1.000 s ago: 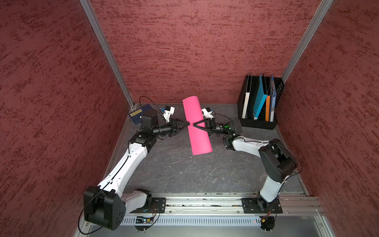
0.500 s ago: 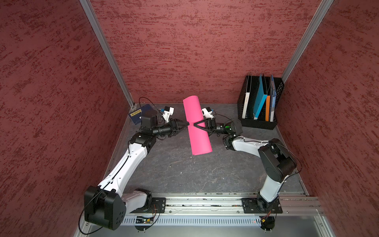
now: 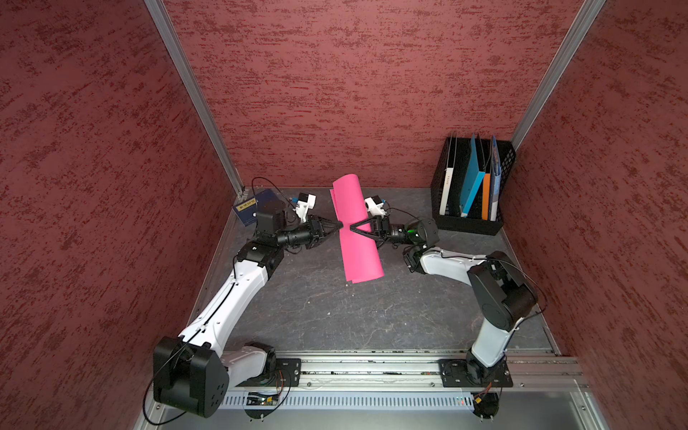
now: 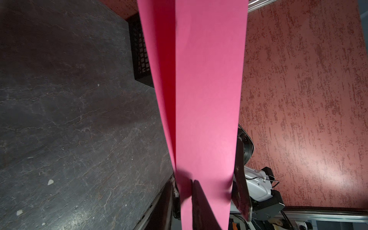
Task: Fold the rectangular paper in half along the long edge
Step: Fold the paper.
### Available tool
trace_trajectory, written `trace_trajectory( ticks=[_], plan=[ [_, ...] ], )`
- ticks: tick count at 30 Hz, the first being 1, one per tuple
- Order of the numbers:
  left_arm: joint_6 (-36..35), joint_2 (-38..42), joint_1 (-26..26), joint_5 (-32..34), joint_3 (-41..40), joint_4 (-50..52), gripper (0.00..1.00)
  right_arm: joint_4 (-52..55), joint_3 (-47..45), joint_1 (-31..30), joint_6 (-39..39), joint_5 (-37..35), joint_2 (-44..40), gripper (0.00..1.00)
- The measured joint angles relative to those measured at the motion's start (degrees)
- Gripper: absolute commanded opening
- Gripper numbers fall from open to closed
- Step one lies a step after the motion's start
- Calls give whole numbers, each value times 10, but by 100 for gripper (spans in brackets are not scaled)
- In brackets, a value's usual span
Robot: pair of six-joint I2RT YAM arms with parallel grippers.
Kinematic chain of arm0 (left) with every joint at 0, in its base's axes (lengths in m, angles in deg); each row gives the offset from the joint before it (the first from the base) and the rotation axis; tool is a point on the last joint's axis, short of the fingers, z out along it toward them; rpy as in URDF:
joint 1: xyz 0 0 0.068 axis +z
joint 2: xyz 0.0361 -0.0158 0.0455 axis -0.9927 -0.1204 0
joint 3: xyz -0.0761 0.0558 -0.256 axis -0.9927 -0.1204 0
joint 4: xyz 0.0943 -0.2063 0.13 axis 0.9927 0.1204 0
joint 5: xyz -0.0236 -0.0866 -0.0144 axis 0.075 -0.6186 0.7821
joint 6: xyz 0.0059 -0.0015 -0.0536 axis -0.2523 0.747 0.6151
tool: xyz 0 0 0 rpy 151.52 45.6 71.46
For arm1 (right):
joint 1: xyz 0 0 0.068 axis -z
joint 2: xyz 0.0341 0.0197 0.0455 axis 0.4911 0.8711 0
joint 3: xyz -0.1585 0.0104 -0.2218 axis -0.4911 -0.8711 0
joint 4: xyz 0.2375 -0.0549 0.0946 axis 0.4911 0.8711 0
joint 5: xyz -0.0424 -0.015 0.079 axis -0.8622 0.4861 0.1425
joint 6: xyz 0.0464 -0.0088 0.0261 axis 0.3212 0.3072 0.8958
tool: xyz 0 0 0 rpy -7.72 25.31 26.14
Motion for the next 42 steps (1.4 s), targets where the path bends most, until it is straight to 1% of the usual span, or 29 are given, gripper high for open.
trace_trajectory(
  ticks=[18, 20, 23, 25, 34, 42],
  plan=[
    [0, 0, 0, -3, -1, 0, 19, 0, 0, -2, 0, -2, 7, 52],
    [0, 0, 0, -3, -1, 0, 14, 0, 0, -2, 0, -4, 7, 52],
    [3, 3, 0, -2, -4, -6, 4, -1, 0, -2, 0, -8, 7, 54],
    [7, 10, 0, -2, -13, -17, 1, -1, 0, -2, 0, -10, 7, 55],
    [22, 21, 1, -5, -22, -58, 2, -1, 0, -2, 0, -14, 7, 56],
    [24, 21, 2, -10, -25, -65, 3, -1, 0, -2, -3, -18, 7, 57]
  ],
)
